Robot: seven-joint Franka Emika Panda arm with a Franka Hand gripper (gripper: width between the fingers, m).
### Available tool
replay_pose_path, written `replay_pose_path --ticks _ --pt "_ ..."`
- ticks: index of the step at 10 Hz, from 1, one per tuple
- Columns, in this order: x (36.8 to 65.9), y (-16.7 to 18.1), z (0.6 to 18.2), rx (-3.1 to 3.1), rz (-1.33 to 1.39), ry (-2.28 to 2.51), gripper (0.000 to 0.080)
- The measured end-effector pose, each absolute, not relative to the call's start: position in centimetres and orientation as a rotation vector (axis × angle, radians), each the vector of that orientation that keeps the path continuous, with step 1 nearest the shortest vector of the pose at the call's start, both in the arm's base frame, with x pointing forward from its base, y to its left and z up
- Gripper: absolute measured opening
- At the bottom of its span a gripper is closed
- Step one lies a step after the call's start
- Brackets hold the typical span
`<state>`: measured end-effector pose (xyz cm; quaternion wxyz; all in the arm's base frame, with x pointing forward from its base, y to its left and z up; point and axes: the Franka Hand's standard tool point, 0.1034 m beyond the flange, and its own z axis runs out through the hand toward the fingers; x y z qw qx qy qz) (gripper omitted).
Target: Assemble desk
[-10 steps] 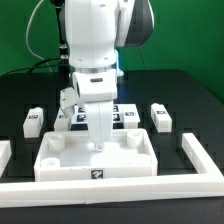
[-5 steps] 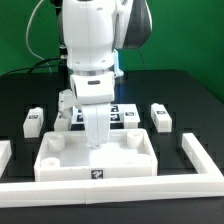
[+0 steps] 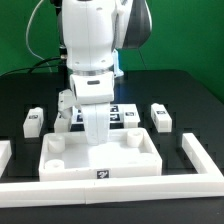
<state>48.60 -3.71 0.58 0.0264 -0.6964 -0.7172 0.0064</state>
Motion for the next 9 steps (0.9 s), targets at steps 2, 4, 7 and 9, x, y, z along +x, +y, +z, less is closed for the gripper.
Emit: replay_pose_path --ticks 2,4,7,9 --pt "48.6 -3.7 0.6 -2.152 0.02 -2.216 0.0046" --pt "48.6 -3.7 0.6 -2.152 0.02 -2.216 0.0046" --pt "49.7 -0.7 0.6 -2.181 -0.013 -2.18 0.0047" --pt "51.0 2.5 0.6 -2.198 -0.048 -2.15 0.0047"
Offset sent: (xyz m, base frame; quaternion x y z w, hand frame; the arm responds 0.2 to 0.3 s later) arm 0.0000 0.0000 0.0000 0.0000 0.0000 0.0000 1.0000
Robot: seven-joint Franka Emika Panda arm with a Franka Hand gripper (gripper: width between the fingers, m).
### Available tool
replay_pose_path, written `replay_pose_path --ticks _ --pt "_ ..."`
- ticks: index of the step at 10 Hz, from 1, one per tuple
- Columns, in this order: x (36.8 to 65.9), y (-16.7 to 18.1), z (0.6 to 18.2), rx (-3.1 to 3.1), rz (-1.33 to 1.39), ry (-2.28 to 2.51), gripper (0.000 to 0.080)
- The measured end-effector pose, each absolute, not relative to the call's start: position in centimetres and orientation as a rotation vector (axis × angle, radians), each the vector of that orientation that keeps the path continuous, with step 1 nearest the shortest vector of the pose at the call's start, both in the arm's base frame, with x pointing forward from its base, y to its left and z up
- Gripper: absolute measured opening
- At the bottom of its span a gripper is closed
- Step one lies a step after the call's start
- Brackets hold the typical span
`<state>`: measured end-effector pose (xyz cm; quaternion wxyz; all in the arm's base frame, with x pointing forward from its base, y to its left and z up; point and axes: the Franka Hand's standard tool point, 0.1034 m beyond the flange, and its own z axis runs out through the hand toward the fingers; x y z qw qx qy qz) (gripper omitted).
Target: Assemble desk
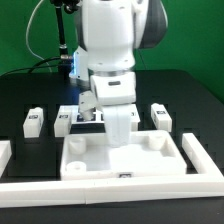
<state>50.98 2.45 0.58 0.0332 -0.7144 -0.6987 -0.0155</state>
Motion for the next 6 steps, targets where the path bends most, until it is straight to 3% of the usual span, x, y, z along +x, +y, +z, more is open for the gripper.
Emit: replay_pose_path --ticks 6 --pt "51.81 3.47 0.54 -2.199 -0.033 -2.121 0.0047"
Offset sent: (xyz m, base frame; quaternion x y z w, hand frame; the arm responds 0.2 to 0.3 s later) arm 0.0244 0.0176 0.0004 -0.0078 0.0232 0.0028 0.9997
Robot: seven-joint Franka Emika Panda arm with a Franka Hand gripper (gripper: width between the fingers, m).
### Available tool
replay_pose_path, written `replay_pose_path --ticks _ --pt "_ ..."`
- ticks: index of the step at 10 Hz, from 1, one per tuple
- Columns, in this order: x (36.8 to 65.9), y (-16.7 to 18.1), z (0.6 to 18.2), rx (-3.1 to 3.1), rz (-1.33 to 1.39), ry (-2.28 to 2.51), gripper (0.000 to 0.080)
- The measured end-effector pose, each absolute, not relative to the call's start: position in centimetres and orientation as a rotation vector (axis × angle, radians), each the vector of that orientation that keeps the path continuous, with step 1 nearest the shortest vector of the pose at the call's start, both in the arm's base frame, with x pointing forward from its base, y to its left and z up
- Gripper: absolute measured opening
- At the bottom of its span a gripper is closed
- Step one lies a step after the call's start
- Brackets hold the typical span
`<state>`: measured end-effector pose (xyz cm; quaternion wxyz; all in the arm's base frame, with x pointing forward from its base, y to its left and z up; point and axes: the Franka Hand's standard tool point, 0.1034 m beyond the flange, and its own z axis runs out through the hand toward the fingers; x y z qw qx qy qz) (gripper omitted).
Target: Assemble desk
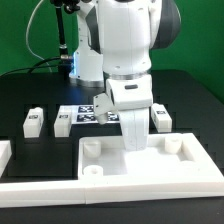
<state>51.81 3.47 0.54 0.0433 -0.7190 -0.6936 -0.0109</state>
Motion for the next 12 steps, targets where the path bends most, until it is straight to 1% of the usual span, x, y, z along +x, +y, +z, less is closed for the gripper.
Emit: replay_pose_path --ticks 2,3,4,5,6,11,12 --pt "51.81 3.45 0.54 -2.199 -0.033 -2.12 0.0309" --pt "51.85 3.44 0.57 -2.2 -0.035 -2.121 0.0309" --pt "51.89 3.44 0.61 -2.201 -0.036 -2.122 0.0523" --pt "51.92 3.44 0.63 -2.201 -0.037 -2.122 0.061" --pt "51.93 3.43 0.64 -2.202 -0.038 -2.122 0.0637" --pt "51.95 3.43 0.65 -2.202 -0.038 -2.122 0.0648" --pt "51.92 3.38 0.99 -2.215 -0.033 -2.111 0.0648"
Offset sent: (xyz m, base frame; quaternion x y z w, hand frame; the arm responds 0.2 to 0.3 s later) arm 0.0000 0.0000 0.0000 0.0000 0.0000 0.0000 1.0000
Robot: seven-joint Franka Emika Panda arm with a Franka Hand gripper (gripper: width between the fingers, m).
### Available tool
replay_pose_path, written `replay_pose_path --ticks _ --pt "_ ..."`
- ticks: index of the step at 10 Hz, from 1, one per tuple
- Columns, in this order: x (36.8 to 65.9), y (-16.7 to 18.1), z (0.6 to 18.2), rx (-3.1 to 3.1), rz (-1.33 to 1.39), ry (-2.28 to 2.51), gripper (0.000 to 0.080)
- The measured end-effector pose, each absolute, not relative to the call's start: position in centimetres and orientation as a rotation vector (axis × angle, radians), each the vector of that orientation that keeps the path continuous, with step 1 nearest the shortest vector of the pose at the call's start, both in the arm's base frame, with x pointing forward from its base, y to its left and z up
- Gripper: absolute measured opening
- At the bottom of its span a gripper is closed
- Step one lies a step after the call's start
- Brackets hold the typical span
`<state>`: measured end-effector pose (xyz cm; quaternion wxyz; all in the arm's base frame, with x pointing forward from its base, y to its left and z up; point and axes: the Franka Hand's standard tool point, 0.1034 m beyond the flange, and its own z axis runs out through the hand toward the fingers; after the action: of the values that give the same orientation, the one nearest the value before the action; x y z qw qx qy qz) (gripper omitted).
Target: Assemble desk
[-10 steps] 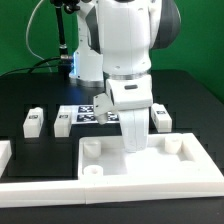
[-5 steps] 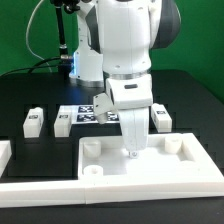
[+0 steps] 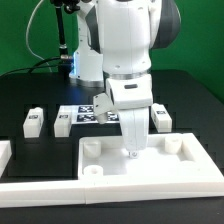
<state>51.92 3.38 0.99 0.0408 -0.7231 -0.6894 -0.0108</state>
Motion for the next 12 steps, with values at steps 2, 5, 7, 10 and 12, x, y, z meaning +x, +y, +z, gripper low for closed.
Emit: replay_pose_path --ticks 2,5,7,10,12 --pt "51.5 3.2 4.3 -2.267 -0.037 -2.098 0.0648" --pt "51.1 4.9 6.7 -2.535 -0.018 -1.781 0.0648" --pt "51.0 7.8 7.0 -2.718 -0.004 -1.477 0.0648" --pt "51.0 9.7 7.3 -2.86 -0.008 -1.177 0.0648" --pt "50.9 9.8 7.3 -2.93 -0.003 -0.972 0.0648"
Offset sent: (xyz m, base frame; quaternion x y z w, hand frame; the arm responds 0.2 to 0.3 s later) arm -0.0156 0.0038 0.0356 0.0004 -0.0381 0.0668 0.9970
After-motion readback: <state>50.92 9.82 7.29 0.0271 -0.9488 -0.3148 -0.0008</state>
